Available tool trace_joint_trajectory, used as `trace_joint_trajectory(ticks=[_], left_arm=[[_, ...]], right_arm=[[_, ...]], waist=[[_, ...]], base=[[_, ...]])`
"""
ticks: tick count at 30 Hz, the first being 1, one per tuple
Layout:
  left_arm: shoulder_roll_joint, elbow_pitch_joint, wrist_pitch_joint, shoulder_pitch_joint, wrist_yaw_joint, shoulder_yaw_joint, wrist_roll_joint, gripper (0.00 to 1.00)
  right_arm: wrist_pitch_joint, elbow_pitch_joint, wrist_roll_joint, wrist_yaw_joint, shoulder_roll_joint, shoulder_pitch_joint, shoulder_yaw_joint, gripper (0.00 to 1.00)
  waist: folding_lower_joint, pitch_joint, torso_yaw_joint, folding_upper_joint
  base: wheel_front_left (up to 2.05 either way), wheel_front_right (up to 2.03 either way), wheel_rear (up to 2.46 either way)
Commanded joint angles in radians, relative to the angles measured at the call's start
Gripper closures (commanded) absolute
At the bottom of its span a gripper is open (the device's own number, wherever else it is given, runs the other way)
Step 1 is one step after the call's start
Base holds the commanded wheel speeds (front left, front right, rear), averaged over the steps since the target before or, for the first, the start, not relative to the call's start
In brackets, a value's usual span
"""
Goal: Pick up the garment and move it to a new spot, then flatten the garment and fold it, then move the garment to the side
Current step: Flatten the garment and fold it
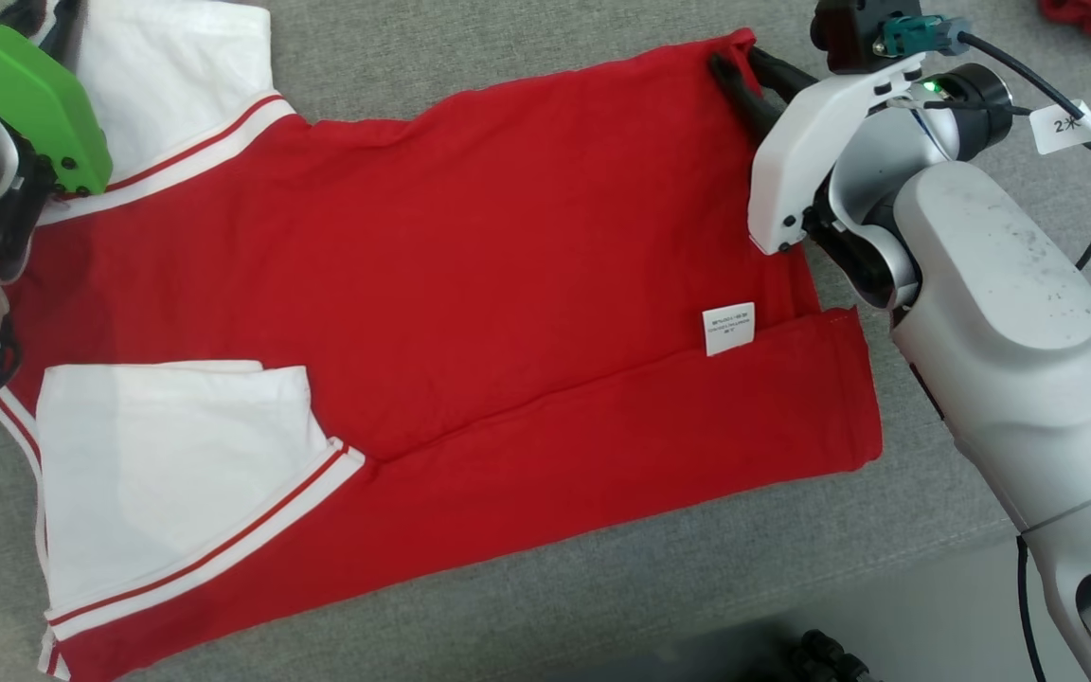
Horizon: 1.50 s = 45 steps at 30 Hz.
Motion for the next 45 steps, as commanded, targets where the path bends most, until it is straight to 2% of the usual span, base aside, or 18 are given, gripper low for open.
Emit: trace_joint_trajectory(ticks=[1,10,15,22,28,35,45], left_arm=[[-0.003,0.009,-0.017,-0.003,0.001,-0.001,-0.014,1.00],[-0.035,-0.032,-0.154,-0.020,0.001,-0.035,-0.069,1.00],[-0.027,-0.117,-0.228,0.020,0.001,-0.055,-0.111,1.00],[0.003,-0.273,-0.262,0.120,0.001,-0.052,-0.137,1.00],[0.019,-0.455,-0.265,0.261,0.010,0.051,-0.093,1.00],[0.027,-0.678,-0.264,0.492,0.065,0.168,-0.023,1.00],[-0.033,-0.828,-0.264,0.778,0.106,0.278,0.034,1.00]], right_arm=[[-0.004,0.003,0.005,0.000,-0.009,0.008,0.003,1.00],[-0.111,0.006,-0.009,0.000,-0.046,0.013,-0.041,1.00],[-0.164,0.011,-0.013,0.000,-0.066,0.057,-0.056,1.00],[-0.227,-0.004,-0.021,0.000,-0.098,0.140,-0.101,1.00],[-0.279,-0.031,-0.048,0.000,-0.117,0.222,-0.144,1.00],[-0.328,-0.065,-0.082,0.000,-0.114,0.315,-0.200,1.00],[-0.387,-0.091,-0.102,0.000,-0.109,0.442,-0.280,1.00]], waist=[[-0.0001,-0.003,0.008,-0.0001],[-0.0001,-0.045,0.084,-0.0001],[-0.0001,-0.088,0.126,-0.0001],[-0.0001,-0.140,0.174,-0.0001],[-0.0001,-0.181,0.198,-0.0001],[-0.0001,-0.207,0.211,-0.0001],[-0.0001,-0.247,0.233,-0.0001]], base=[[0.00,0.00,0.00],[0.00,0.00,0.00],[0.00,0.00,0.00],[0.00,0.00,0.00],[0.00,0.00,0.00],[0.00,0.00,0.00],[0.00,0.00,0.00]])
